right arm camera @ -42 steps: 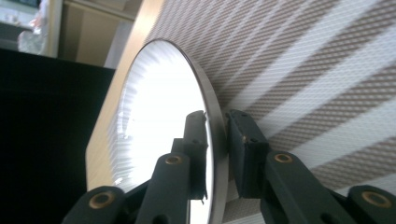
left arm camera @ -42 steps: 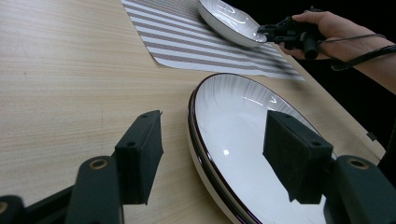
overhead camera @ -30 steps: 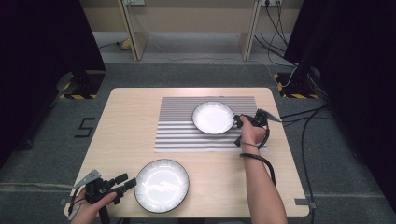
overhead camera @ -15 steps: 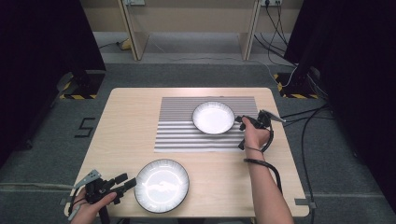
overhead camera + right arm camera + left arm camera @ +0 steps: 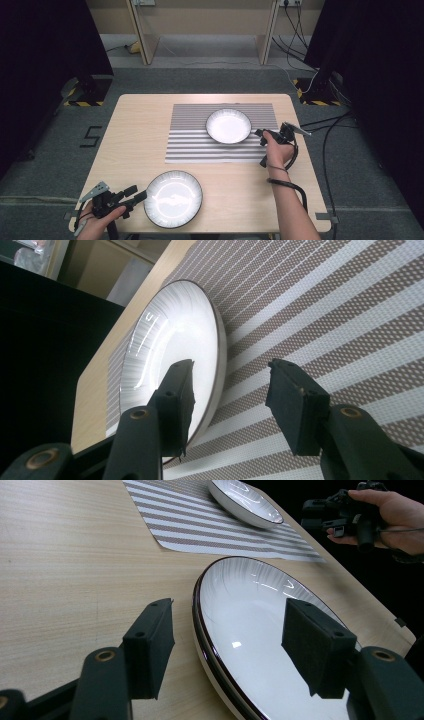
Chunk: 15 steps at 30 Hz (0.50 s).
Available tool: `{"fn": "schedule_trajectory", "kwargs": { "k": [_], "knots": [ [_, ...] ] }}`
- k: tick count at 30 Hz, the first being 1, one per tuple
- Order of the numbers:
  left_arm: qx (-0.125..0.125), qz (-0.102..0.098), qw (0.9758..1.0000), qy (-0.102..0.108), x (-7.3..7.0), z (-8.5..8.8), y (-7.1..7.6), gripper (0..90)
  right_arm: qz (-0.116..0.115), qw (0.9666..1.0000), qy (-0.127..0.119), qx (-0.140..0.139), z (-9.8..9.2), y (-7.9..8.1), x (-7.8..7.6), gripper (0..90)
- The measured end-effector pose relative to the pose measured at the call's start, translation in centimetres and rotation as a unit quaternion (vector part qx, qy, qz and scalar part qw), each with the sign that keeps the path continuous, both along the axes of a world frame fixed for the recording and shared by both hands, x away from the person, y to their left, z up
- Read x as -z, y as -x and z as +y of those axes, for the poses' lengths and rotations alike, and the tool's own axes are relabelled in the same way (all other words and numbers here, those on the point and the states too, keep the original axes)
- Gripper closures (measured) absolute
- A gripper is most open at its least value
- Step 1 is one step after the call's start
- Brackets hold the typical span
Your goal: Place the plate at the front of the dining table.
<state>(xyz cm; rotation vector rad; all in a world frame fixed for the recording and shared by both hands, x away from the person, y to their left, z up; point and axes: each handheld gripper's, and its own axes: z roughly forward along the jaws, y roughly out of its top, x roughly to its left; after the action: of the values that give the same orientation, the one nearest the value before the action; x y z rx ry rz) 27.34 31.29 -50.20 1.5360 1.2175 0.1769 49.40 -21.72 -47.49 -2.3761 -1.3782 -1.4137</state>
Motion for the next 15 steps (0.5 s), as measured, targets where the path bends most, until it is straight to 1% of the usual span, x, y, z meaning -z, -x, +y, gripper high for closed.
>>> {"fn": "schedule_trajectory", "kwargs": {
  "k": [6, 14, 15],
  "knots": [
    [-0.002, -0.001, 1.0000, 0.000, 0.0, 0.0, 0.0, 36.8, -0.003, 0.9999, 0.010, -0.011, -0.1, 0.8, 0.1, 52.9],
    [-0.002, -0.001, 1.0000, 0.000, 0.0, 0.1, 0.1, 36.8, -0.010, 0.9997, 0.002, -0.021, -0.1, 2.0, 0.2, 52.7],
    [-0.002, -0.001, 1.0000, 0.000, 0.0, 0.1, 0.1, 36.8, -0.008, 0.9997, -0.002, -0.021, 0.0, 2.2, 0.2, 52.8]
  ]
}}
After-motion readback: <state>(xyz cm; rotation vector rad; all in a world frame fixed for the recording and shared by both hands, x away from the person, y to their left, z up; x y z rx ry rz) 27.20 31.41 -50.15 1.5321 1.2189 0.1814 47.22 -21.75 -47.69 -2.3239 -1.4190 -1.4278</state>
